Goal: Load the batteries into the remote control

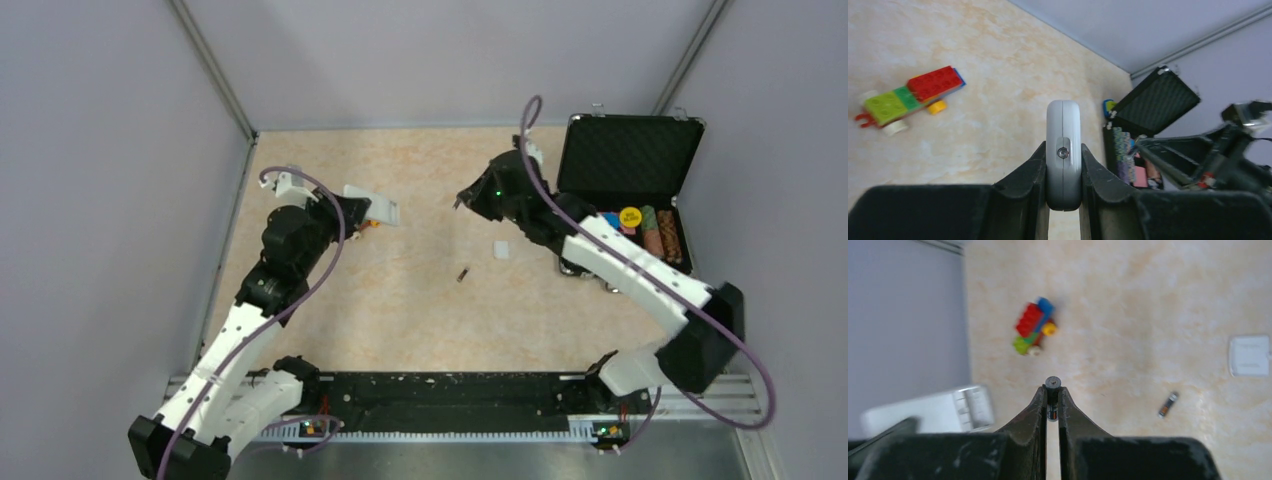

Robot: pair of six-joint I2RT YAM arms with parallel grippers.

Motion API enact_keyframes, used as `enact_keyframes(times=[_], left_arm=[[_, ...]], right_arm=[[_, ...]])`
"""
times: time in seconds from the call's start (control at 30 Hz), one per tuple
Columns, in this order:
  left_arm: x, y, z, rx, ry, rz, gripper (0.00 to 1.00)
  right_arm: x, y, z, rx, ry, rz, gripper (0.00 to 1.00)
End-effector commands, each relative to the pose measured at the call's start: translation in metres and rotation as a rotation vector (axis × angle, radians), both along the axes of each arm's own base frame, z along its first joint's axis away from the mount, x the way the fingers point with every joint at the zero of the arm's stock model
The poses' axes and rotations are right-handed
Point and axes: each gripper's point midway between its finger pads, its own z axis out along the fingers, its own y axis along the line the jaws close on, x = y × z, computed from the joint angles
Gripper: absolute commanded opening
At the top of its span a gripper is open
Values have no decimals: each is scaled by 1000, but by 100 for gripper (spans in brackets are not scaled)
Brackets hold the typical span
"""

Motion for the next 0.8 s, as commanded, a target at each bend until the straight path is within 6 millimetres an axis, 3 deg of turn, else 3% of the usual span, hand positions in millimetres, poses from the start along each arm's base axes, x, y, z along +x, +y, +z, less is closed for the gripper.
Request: enact_keyframes(times=[0.0, 0.13, 0.23, 0.3, 0.6, 0.77], left_arm=[[6, -32, 54, -267, -103, -180, 0], [10, -57, 63, -438, -100, -332, 0], [4, -79, 78, -522, -147, -501, 0], [7, -84, 78, -569, -154, -539, 0], [10, -94, 80, -775, -206, -683, 0], [15, -97, 77, -796, -225, -704, 0]], right_arm=[[9, -3, 117, 115, -371, 74, 0], [-3, 9, 157, 166, -467, 183, 0], [-5, 15, 171, 158, -496, 238, 0], [-6, 16, 178, 143, -505, 252, 0], [-5, -1, 176, 34, -460, 172, 1], [-5, 5, 166, 14, -426, 177, 1]])
